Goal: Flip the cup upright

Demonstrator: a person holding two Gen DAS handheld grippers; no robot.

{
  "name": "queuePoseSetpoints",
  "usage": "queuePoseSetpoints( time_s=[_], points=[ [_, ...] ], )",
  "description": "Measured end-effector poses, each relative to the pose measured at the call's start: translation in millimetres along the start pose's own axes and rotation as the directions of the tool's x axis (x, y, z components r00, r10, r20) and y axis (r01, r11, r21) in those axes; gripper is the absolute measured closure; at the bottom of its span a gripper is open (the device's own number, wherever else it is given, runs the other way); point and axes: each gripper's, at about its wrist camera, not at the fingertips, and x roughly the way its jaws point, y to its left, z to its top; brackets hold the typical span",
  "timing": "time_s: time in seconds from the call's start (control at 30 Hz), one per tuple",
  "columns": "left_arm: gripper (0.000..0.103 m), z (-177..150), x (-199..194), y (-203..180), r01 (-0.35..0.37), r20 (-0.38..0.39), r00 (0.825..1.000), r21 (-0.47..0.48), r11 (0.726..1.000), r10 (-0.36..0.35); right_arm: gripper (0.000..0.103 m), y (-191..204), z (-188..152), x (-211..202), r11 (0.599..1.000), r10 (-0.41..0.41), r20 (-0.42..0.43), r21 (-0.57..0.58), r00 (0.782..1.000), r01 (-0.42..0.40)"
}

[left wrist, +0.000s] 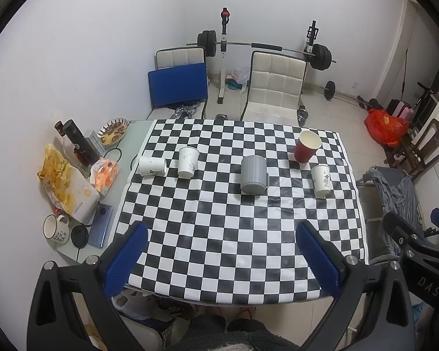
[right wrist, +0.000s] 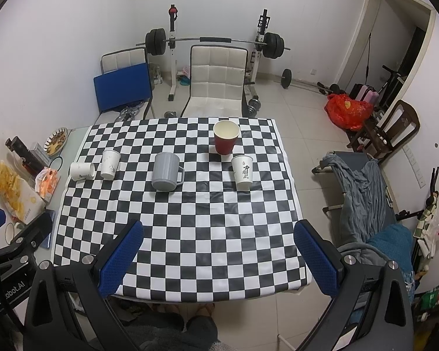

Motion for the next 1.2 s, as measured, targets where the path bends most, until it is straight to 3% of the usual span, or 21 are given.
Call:
queuePoseSetpoints(
  time_s=[1.2],
  points=[
    [0.0,22,-13,-4,-0.008,0.025,1.0,0.002,1.0,0.008,0.0,-3,0,-5,1.0,0.004,0.01,0.006,1.0,-0.004]
  ],
)
